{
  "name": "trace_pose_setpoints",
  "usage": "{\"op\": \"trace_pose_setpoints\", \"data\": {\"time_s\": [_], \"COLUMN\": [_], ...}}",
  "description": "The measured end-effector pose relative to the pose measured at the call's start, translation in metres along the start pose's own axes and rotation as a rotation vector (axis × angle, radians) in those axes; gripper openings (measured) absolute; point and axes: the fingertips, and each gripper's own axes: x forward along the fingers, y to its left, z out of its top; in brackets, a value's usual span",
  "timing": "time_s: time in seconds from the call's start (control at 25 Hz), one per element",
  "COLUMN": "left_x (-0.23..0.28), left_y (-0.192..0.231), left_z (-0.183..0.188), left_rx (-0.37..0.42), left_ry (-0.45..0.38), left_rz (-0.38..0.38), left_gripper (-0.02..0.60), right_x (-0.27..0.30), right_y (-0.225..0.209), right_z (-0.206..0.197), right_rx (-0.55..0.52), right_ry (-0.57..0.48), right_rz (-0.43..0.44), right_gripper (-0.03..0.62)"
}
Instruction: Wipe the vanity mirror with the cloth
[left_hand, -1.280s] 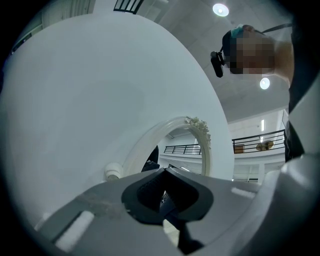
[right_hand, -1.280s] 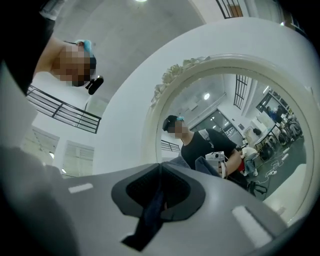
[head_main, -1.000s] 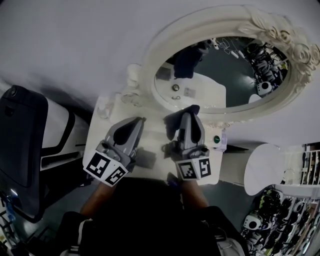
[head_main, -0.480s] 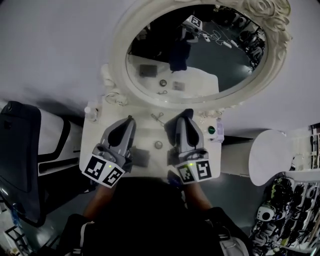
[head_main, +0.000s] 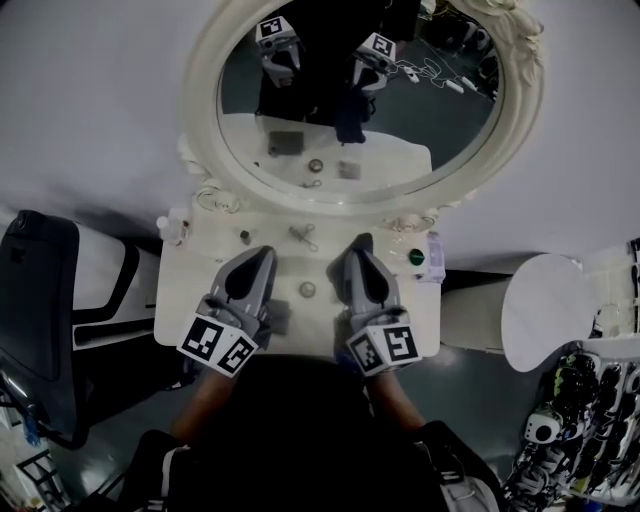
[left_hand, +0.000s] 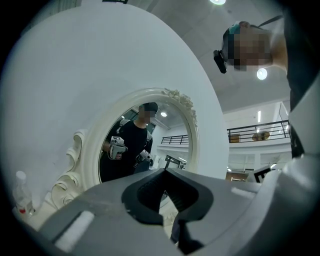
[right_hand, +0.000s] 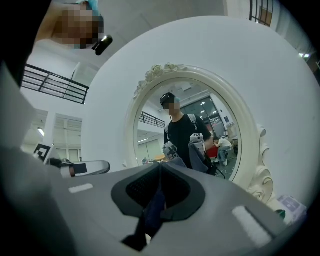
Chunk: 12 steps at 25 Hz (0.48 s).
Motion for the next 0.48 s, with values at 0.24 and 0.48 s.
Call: {"op": "trace_pose_setpoints", "data": {"time_s": [0.24,0.48], "left_x": [0.004,0.008], "left_y": [-0.006,-0.009], "left_z": [-0.003,-0.006], "left_rx": [0.011,0.011], "left_ry": [0.004,0.007], "left_rz": [0.006,0.004], "left_gripper": [0.005,0.005], "right_x": [-0.001,-0.003], "right_y": [0.005,0.007], "right_z": [-0.009,-0.012], "right_rx": [0.011,0.021], "right_ry": [0.031,0.034], "right_rz": [0.027,0.048], "right_gripper": [0.02,0.02]}}
